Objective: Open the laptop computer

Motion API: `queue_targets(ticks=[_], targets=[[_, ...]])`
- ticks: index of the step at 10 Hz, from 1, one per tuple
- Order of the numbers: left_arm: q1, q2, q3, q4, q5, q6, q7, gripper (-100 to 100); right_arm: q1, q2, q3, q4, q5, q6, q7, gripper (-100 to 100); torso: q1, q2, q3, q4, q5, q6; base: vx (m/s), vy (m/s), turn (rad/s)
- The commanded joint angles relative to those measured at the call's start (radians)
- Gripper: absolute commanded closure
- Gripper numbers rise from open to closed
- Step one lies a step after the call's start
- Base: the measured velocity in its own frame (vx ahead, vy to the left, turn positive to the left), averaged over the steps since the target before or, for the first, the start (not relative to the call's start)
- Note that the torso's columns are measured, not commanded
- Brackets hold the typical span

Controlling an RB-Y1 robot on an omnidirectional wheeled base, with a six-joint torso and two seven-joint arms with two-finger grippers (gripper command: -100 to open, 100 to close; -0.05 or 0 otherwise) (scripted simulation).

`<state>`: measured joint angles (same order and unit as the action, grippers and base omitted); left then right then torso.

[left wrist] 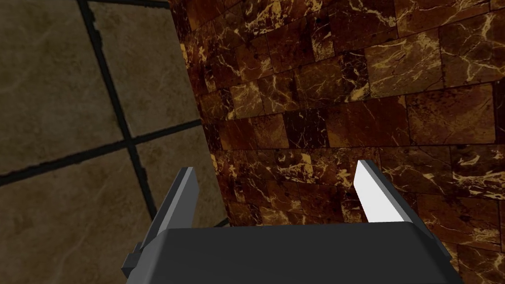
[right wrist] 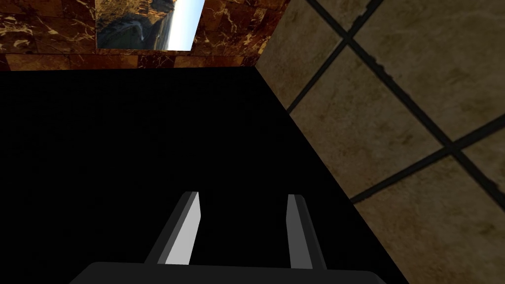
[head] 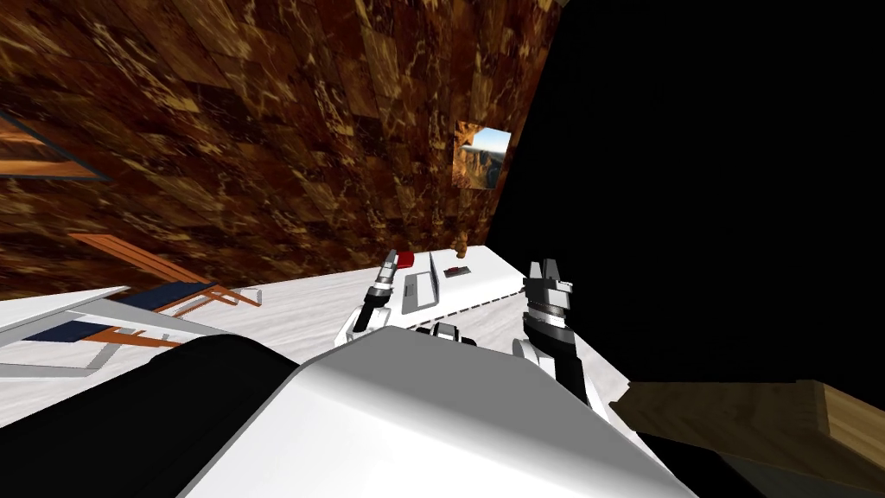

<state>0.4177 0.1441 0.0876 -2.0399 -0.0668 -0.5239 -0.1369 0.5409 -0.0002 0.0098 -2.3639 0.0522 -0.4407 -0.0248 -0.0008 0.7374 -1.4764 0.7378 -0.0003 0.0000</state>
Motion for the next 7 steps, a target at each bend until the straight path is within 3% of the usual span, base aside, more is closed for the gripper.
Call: queue_targets(ticks=[1,7], targets=[[-0.02,0.012,0.009,0.059,-0.004,-0.004,-0.007,-100,0.0,0.0,0.0,0.0,0.0,0.0,0.0,0,0.0,0.001,0.0,0.0,0.0,0.0,0.031,-0.064,0.015],[-0.077,0.044,0.049,0.246,-0.009,-0.023,-0.022,-100,0.0,0.0,0.0,0.0,0.0,0.0,0.0,0,0.0,0.0,0.0,0.0,0.0,0.0,0.045,-0.073,0.047]])
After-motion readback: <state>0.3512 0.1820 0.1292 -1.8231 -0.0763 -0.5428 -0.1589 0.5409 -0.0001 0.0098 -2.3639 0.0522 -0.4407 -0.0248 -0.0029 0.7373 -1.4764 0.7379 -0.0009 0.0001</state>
